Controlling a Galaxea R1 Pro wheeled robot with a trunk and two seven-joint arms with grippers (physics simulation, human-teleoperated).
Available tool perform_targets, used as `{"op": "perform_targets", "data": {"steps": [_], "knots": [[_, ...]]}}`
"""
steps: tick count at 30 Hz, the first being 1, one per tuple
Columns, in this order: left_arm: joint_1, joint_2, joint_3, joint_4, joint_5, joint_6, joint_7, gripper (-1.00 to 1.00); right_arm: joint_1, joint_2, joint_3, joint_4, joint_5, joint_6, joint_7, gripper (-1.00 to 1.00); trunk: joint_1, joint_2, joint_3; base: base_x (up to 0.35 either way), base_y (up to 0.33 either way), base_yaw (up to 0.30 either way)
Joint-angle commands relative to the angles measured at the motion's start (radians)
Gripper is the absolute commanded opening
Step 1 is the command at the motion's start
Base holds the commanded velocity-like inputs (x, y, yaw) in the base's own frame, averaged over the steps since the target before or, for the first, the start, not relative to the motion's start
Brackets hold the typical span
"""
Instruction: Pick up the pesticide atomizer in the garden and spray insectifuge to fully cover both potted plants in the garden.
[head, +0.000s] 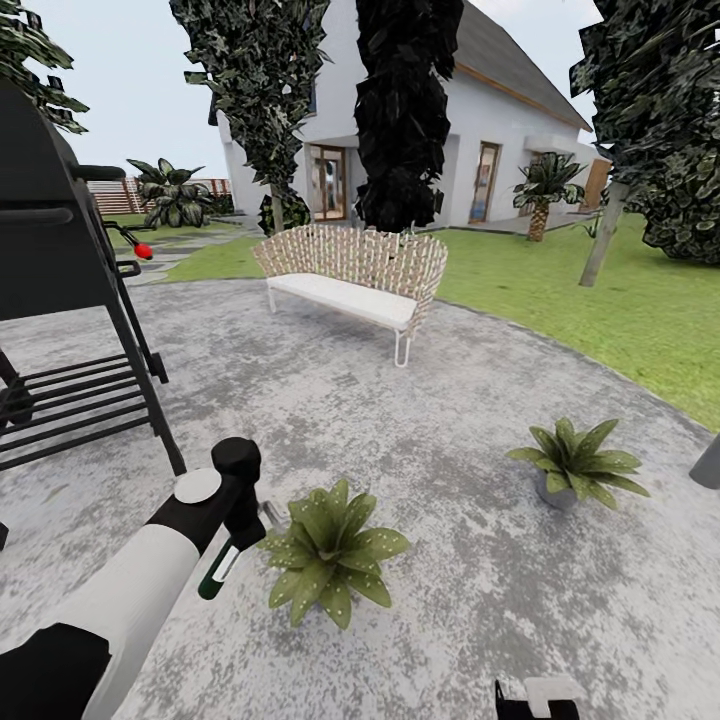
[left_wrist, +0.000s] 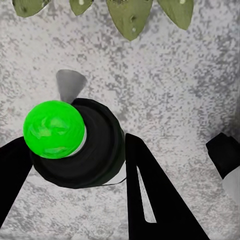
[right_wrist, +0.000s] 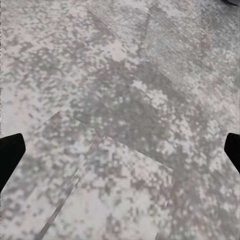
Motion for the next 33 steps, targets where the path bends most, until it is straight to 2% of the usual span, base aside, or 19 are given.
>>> {"op": "perform_targets", "data": {"steps": [1,10,22,28,33], "knots": [[-0.001,0.001,-0.004,-0.001,-0.007,0.010,-0.009,-1.00,-0.001,0.001,-0.007,0.001,0.010,-0.003,-0.003,1.00,0.000,0.000,-0.001,0.076,-0.085,0.000],[0.000,0.001,-0.005,-0.001,-0.009,0.010,-0.009,-1.00,-0.001,0.002,-0.006,0.001,0.010,-0.003,-0.002,1.00,0.000,0.000,-0.001,0.159,-0.215,0.030],[0.001,0.005,-0.006,0.002,-0.011,0.010,-0.007,-1.00,-0.001,0.002,-0.006,0.001,0.010,-0.003,-0.002,1.00,0.000,0.000,-0.001,0.004,-0.267,0.269],[0.001,0.014,-0.001,0.007,-0.011,0.010,0.004,-1.00,-0.001,0.002,-0.006,0.001,0.010,-0.003,-0.002,1.00,0.000,0.000,-0.001,0.025,-0.054,0.154],[0.001,0.015,-0.002,0.012,-0.011,0.010,0.004,-1.00,-0.001,0.002,-0.006,0.001,0.010,-0.003,-0.002,1.00,0.000,0.000,-0.001,0.258,-0.001,0.005]]}}
